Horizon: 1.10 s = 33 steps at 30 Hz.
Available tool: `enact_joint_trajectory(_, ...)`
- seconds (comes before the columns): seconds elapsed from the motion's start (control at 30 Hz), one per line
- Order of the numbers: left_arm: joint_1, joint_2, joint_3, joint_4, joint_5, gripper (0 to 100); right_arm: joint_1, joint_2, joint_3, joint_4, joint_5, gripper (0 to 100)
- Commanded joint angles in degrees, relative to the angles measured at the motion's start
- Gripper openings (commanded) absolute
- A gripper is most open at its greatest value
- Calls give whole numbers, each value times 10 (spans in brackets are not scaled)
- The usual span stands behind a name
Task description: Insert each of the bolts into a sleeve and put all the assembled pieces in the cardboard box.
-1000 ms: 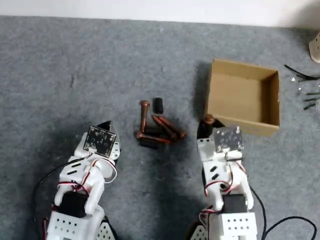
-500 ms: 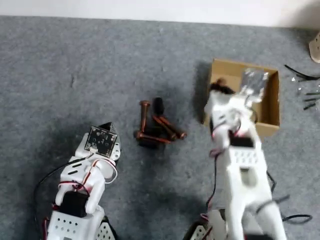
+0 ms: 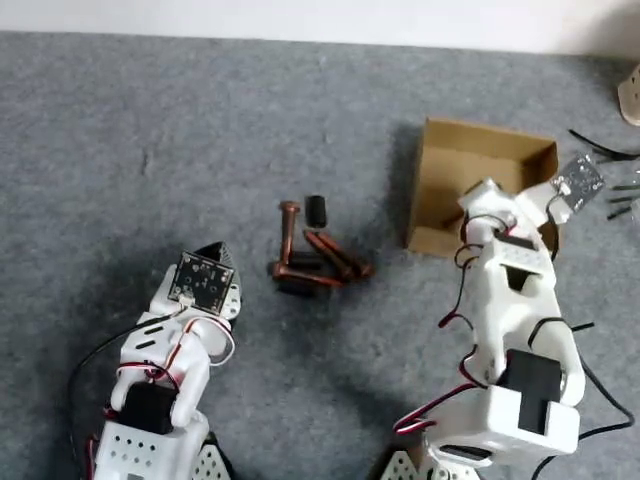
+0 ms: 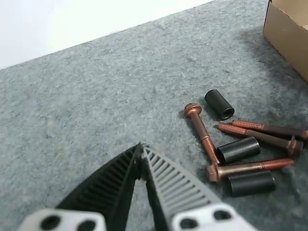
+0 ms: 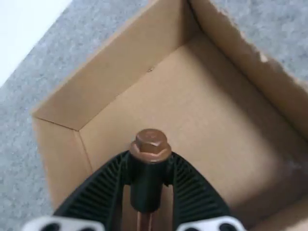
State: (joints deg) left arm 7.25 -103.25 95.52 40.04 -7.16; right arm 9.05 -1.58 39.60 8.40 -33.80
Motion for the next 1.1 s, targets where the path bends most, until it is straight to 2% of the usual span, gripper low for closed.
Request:
enact_joint_trajectory(0.0,-1,-4,-2,-14,-2,10,-4,-18,-36,-17,-7,10)
enact_joint_trajectory(0.1,-1,-4,-2,-14,-2,10,-15,-25,-35,-16,-7,18)
enact_joint_trajectory(0.3,-1,-4,-2,-14,-2,10,-30,-38,-32,-16,-7,131)
enact_joint_trajectory(0.57,-1,-4,-2,-14,-2,10,-30,-41,-32,-14,-3,138)
enact_joint_trajectory(0.67,-1,-4,-2,-15,-2,10,-33,-51,-34,29,65,138)
enact_joint_trajectory(0.8,-1,-4,-3,-15,-1,10,-80,-119,-24,95,147,138)
enact_joint_trajectory(1.07,-7,-4,-7,-15,-1,8,-211,-335,122,111,160,138)
